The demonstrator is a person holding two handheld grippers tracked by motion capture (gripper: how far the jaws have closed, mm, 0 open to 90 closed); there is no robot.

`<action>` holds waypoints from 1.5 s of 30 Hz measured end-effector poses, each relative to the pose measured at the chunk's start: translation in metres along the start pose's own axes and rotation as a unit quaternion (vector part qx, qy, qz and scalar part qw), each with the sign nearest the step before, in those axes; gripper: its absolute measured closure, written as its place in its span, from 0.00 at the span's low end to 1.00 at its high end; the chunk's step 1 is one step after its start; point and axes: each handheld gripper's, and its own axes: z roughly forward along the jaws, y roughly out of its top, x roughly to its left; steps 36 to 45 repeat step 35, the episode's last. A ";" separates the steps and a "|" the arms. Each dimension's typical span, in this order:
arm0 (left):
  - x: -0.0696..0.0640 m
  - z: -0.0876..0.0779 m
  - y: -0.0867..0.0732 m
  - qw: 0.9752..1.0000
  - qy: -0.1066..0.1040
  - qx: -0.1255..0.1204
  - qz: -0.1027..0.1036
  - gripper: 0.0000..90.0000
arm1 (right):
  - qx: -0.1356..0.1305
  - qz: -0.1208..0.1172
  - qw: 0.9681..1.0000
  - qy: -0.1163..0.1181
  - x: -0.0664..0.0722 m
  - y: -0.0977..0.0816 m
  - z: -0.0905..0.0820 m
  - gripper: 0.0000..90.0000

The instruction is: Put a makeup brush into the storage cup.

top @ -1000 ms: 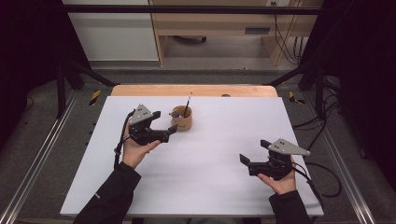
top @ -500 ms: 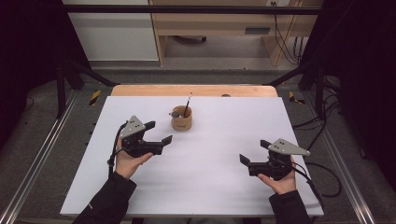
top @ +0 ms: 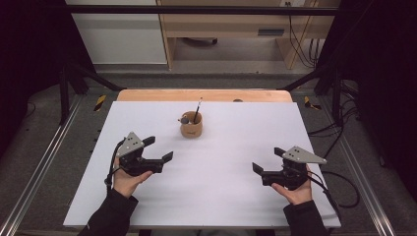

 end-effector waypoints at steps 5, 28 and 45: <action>0.003 -0.007 -0.007 1.000 0.005 0.001 -0.002 0.13 | 0.001 -0.001 1.000 0.001 0.000 0.000 0.000 0.05; 0.014 -0.032 -0.031 1.000 0.023 0.007 -0.016 0.10 | -0.001 -0.003 1.000 0.001 0.000 -0.001 -0.003 0.05; 0.017 -0.036 -0.035 0.999 0.025 0.000 -0.024 0.10 | 0.001 -0.002 1.000 0.002 0.001 -0.001 -0.002 0.05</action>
